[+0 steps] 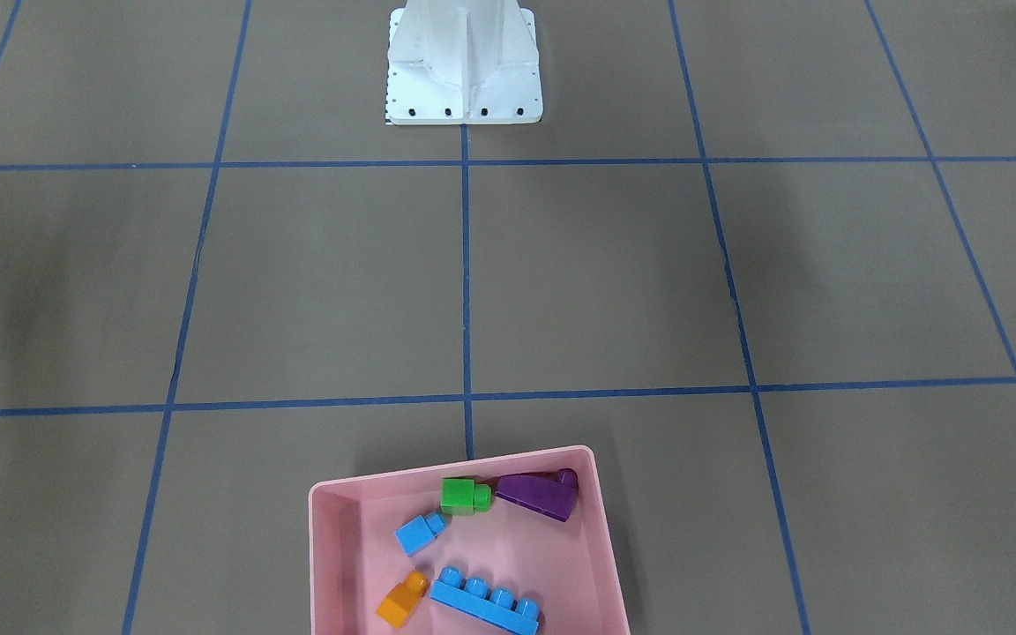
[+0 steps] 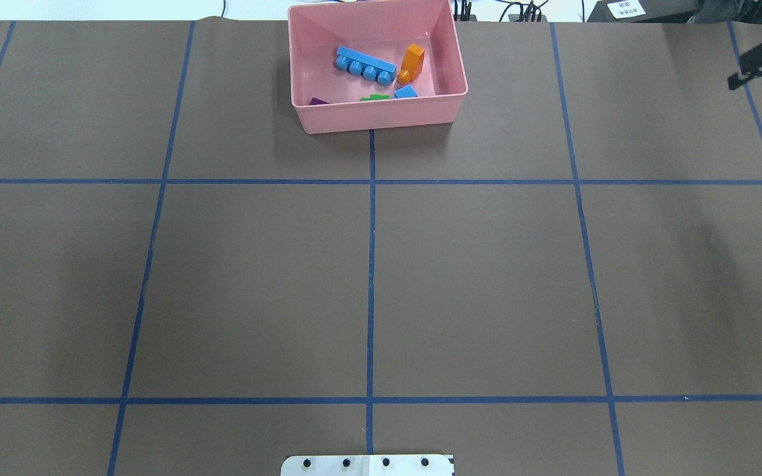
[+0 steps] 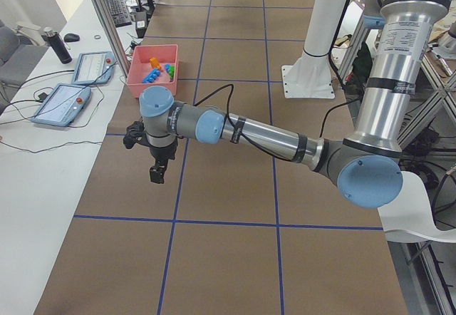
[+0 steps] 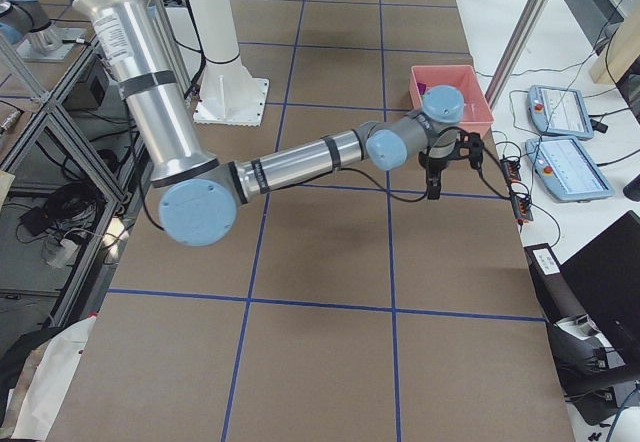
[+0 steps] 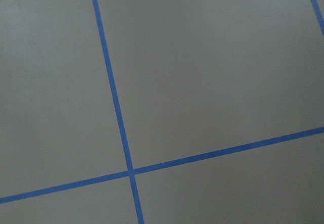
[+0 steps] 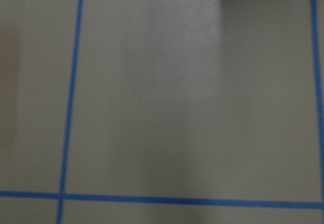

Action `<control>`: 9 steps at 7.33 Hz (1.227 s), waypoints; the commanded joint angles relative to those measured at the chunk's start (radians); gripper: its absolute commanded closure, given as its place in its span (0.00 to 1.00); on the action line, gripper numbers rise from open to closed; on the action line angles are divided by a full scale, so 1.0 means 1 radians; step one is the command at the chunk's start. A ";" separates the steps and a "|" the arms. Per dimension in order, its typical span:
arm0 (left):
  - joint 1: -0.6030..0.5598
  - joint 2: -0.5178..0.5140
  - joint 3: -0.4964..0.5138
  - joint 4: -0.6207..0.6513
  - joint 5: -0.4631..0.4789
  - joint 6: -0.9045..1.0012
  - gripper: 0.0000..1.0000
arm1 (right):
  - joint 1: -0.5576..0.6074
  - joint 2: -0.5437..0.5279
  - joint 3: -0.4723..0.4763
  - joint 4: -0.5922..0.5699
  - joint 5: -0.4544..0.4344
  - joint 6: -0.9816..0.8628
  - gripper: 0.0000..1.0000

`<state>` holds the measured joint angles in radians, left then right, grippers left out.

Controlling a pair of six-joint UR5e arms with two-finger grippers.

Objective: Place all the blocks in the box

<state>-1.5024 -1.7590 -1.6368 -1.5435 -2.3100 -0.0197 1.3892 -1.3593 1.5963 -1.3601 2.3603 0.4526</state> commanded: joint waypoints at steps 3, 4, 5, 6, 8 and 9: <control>-0.048 0.130 -0.057 -0.025 -0.049 0.000 0.00 | 0.161 -0.167 0.031 -0.185 -0.009 -0.443 0.00; -0.054 0.136 -0.058 -0.033 -0.037 0.000 0.00 | 0.168 -0.164 0.033 -0.212 -0.012 -0.471 0.00; -0.061 0.141 -0.049 -0.032 0.009 0.003 0.00 | 0.165 -0.167 0.033 -0.212 -0.039 -0.471 0.00; -0.071 0.153 -0.079 -0.020 0.014 0.010 0.00 | 0.163 -0.173 0.031 -0.212 -0.042 -0.471 0.00; -0.065 0.182 -0.071 -0.015 0.011 0.076 0.00 | 0.128 -0.161 0.030 -0.214 -0.050 -0.471 0.00; -0.064 0.185 -0.074 -0.001 0.009 0.073 0.00 | 0.126 -0.150 0.030 -0.215 -0.050 -0.471 0.00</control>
<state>-1.5673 -1.5807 -1.7081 -1.5576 -2.2997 0.0397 1.5259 -1.5200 1.6270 -1.5738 2.3123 -0.0181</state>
